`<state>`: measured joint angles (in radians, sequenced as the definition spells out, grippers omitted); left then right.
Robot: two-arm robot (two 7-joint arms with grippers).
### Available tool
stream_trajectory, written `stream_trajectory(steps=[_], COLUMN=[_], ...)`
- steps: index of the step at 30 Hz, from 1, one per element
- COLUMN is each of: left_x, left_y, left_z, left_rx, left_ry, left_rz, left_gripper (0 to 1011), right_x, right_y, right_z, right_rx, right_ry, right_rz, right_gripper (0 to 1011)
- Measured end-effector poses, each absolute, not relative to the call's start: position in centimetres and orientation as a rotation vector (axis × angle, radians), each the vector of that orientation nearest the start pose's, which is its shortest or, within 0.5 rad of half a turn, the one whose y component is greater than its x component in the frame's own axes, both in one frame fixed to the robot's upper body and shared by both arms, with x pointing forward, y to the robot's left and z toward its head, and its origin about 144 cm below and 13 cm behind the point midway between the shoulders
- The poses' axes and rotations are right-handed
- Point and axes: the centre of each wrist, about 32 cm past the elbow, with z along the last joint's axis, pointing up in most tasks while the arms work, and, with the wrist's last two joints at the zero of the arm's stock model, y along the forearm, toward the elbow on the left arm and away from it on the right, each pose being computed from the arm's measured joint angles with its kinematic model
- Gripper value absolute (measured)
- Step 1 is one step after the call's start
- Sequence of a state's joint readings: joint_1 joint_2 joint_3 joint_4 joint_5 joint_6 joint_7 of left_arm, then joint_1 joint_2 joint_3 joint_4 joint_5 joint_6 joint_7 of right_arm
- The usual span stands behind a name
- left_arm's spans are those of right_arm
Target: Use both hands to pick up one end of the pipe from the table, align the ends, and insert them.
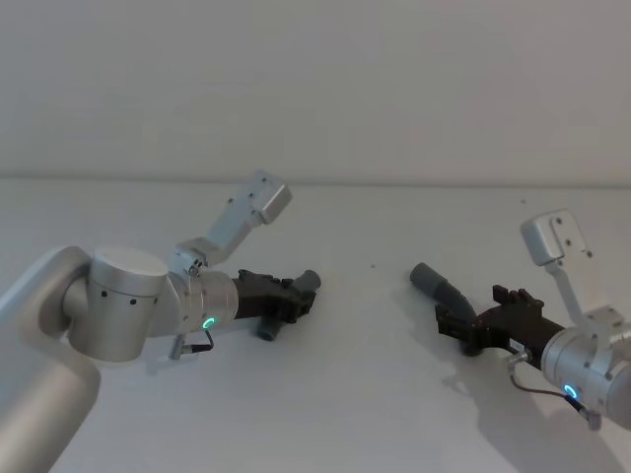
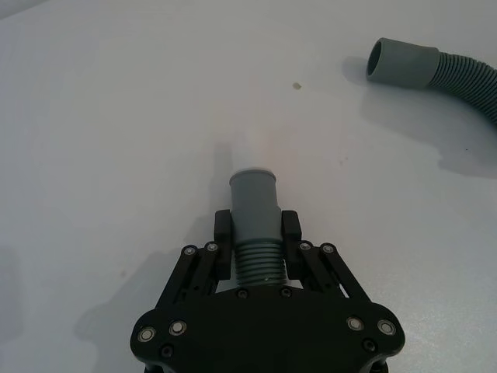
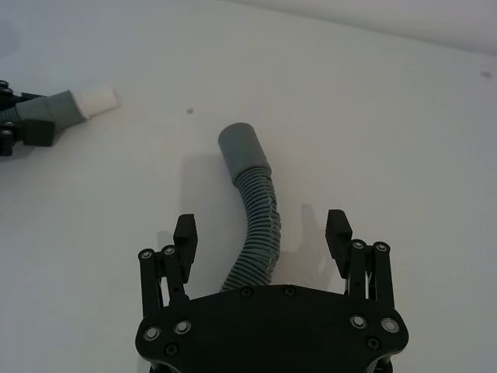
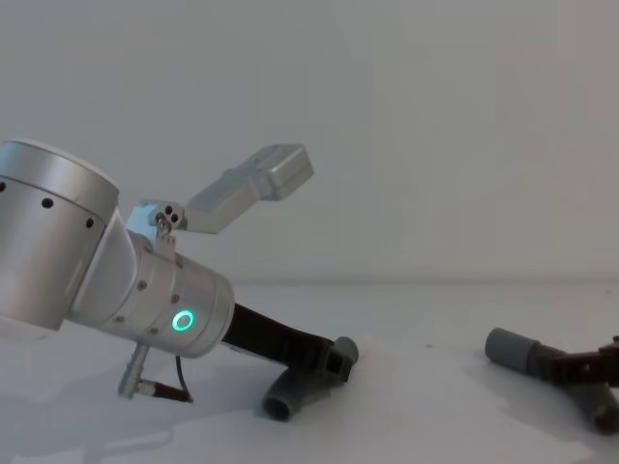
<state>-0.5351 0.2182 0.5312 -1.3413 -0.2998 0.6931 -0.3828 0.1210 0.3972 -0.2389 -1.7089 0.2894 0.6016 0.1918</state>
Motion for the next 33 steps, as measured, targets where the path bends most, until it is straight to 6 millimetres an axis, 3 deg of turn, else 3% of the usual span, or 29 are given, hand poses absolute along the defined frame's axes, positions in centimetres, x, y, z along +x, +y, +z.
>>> stream_trajectory(steps=[33], left_x=[56.9], left_y=[15.2], left_z=[123.3], left_rx=[0.499], left_ry=[0.287], left_rz=[0.773], left_gripper=[356], right_x=[49.6], right_y=[-24.5], right_z=[121.3], right_rx=[-0.443], right_ry=[0.396], right_rz=[-1.176], right_gripper=[1003])
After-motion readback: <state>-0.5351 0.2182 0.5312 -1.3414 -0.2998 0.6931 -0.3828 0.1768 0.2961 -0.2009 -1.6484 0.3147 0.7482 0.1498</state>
